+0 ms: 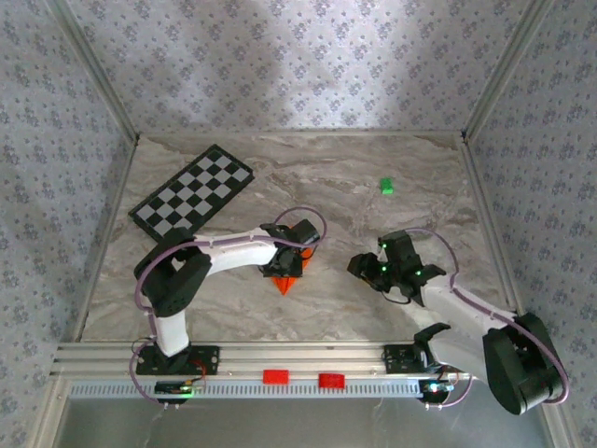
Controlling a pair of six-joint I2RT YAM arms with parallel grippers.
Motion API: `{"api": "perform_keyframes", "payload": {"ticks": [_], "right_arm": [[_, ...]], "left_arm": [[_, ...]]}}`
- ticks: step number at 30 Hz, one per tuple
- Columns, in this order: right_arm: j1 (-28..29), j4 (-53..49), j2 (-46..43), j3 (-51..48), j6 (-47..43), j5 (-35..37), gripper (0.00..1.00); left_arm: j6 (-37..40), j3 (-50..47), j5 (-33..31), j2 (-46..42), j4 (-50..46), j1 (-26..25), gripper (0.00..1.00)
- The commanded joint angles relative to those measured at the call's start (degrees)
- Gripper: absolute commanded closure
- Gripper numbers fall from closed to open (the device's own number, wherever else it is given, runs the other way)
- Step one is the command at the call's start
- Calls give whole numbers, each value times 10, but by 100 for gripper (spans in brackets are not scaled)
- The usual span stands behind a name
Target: Fold a paper plane with a square sheet of paper (pick it up from the middle)
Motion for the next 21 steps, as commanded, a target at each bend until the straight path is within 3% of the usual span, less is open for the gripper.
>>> {"api": "perform_keyframes", "payload": {"ticks": [1,9,12,13,15,18,20,21], "right_arm": [[-9,-93,-35,44,-62,40,52],[-66,-221,-64,130,-170,186,44],[-102,-219,-60,148,-218,258,42],[-114,-212,-58,154,-242,281,42],[-135,-173,-56,155,-295,336,38],[-165,15,-29,82,-388,423,32],[-184,145,12,32,-449,411,30],[-191,182,33,24,-463,404,29]], "left_arm": [[-36,25,-5,-48,-38,-8,40],[-59,3,-60,-147,-49,-16,38],[-40,-25,-117,-197,-50,-14,37],[-30,-36,-142,-215,-55,-8,32],[6,-62,-192,-253,-59,18,29],[74,-114,-261,-314,-47,96,19],[155,-172,-269,-351,22,179,3],[188,-185,-256,-362,41,221,1]]}}
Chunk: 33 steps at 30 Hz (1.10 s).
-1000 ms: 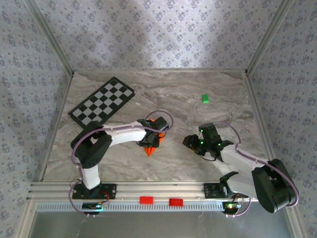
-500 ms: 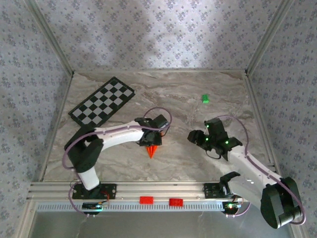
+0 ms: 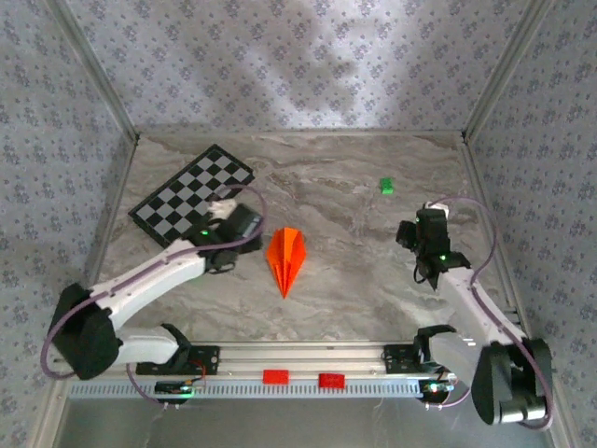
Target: Fold a paper plane with a square sheet of paper (pick it up from the middle)
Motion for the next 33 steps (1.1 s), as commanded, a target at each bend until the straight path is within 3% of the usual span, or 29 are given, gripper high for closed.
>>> {"api": "perform_keyframes", "payload": {"ticks": [1,4,6,8,10,12,14,16,17,18,21,23,24,25,26,28,29,31,33], "right_arm": [[-24,208,68,-49,-123,35,29],[-41,323,139,-59,-157,-34,28],[-56,372,164,-59,-150,-88,27],[-65,499,196,-84,-195,-138,28],[-75,516,241,-78,-190,-163,27],[-76,628,303,-98,-181,-184,27],[-77,555,269,-91,-205,-198,26],[-77,602,293,-93,-185,-154,11],[-77,566,287,-77,-169,-114,6],[-79,535,283,-68,-162,-97,0],[-76,550,286,-72,-165,-94,0],[-76,558,287,-74,-165,-95,0],[-76,559,287,-75,-165,-95,0],[-76,555,286,-74,-165,-95,0],[-76,555,286,-74,-166,-95,0],[-74,558,286,-74,-167,-92,0],[-75,557,286,-74,-167,-92,0],[-75,557,286,-74,-167,-92,0],[-74,556,285,-74,-167,-92,0]], "left_arm": [[145,-52,-54,-37,55,123,1],[242,-124,-56,-56,197,222,1],[318,-170,-6,-57,321,269,0],[340,-182,39,-45,376,309,0],[377,-197,44,-24,451,324,0],[423,-216,53,9,537,330,0],[446,-225,61,37,605,331,0],[455,-244,90,65,690,336,0],[457,-252,105,85,736,339,0],[457,-244,119,101,729,343,0],[462,-260,151,158,812,353,2],[436,-270,213,148,797,387,2],[429,-290,203,181,878,393,0],[425,-295,194,187,899,394,0],[413,-276,184,161,810,394,0],[422,-296,181,185,893,394,0],[414,-284,180,165,837,394,0],[424,-290,191,176,869,393,0],[424,-282,199,167,835,393,0]]}}
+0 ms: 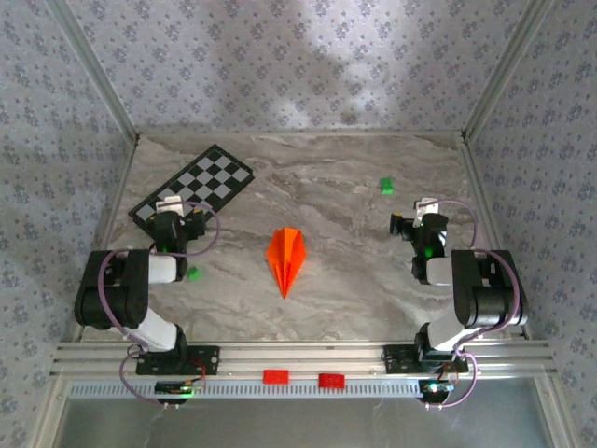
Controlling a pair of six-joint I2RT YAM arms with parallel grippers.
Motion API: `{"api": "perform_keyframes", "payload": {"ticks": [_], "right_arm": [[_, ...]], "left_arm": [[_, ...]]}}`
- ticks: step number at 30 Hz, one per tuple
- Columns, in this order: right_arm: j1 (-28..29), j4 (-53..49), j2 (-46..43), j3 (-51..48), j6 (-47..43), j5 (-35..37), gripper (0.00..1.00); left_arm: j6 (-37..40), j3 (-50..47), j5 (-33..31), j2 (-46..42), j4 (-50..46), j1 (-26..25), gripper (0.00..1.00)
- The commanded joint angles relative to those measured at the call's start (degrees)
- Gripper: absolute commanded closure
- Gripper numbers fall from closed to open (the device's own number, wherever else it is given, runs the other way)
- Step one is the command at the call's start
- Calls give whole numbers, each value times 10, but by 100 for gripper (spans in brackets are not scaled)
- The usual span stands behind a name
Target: Fold a paper plane with a square sheet of paper (pick it up from the middle)
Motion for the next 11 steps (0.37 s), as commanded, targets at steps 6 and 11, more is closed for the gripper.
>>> {"api": "perform_keyframes", "payload": {"ticks": [6,11], "right_arm": [[0,15,2,9,2,13,0],[0,15,2,9,2,12,0]], "left_arm": [[6,5,33,-2,11,1,0],[4,5,44,-3,12,5,0]]}}
